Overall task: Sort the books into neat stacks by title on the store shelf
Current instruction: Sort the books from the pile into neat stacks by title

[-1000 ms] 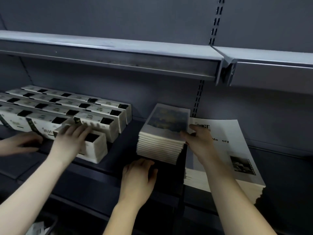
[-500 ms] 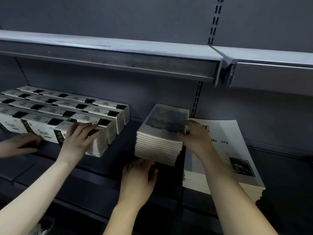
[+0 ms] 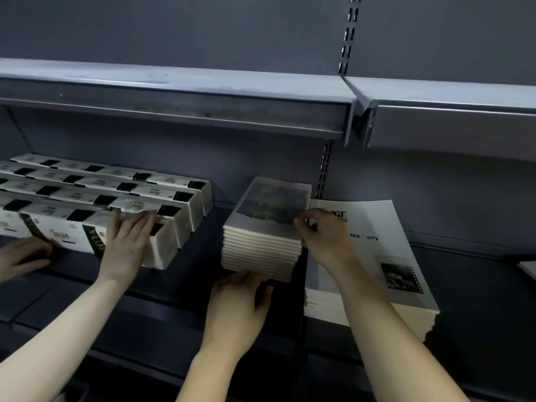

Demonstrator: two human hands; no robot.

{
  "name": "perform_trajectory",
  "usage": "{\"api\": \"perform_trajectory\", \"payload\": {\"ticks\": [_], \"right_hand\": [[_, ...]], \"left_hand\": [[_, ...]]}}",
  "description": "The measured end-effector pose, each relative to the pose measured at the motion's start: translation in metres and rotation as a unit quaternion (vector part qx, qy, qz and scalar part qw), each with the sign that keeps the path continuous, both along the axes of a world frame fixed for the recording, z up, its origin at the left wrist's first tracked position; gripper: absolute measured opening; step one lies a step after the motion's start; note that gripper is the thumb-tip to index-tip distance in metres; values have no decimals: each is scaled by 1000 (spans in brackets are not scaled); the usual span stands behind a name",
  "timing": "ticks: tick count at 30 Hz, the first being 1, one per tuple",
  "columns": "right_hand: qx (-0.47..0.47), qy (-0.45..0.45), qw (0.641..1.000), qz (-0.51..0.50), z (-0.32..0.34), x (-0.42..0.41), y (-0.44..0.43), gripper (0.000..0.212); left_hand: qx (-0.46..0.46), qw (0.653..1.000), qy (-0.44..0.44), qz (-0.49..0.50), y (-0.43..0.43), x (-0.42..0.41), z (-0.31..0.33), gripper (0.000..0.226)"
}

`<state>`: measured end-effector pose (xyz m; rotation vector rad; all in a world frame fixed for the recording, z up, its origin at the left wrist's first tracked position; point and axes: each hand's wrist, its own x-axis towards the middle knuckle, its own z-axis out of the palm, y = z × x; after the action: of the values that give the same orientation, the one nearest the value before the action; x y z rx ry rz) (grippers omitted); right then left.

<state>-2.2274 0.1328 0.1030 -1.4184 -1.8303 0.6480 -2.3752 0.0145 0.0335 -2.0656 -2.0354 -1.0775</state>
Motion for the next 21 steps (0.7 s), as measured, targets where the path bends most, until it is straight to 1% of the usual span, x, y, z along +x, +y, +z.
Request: {"api": "perform_trajectory", "payload": {"ticks": [2,4,9,11,16,21], "right_hand": [[5,12,1000,-4,0,10,-5,26],[10,9,1000,-8,0,24,-11,21],[18,-16,999,-38,3,75,-24,13],[14,-3,998,-59,4,101,-28,13],[17,31,992,-123,4,180,-38,19],[18,17,982,-187,-6,262,-44,17]], "left_hand": [[5,1000,6,-9,-1,7,7,26],[13,1000,9,-15,-1,17,15,27],[31,999,4,-21,0,53,31,18],[35,999,8,-39,3,72,35,20],[49,996,34,-71,13,133,45,34],[55,991,55,-106,22,204,45,33]]}}
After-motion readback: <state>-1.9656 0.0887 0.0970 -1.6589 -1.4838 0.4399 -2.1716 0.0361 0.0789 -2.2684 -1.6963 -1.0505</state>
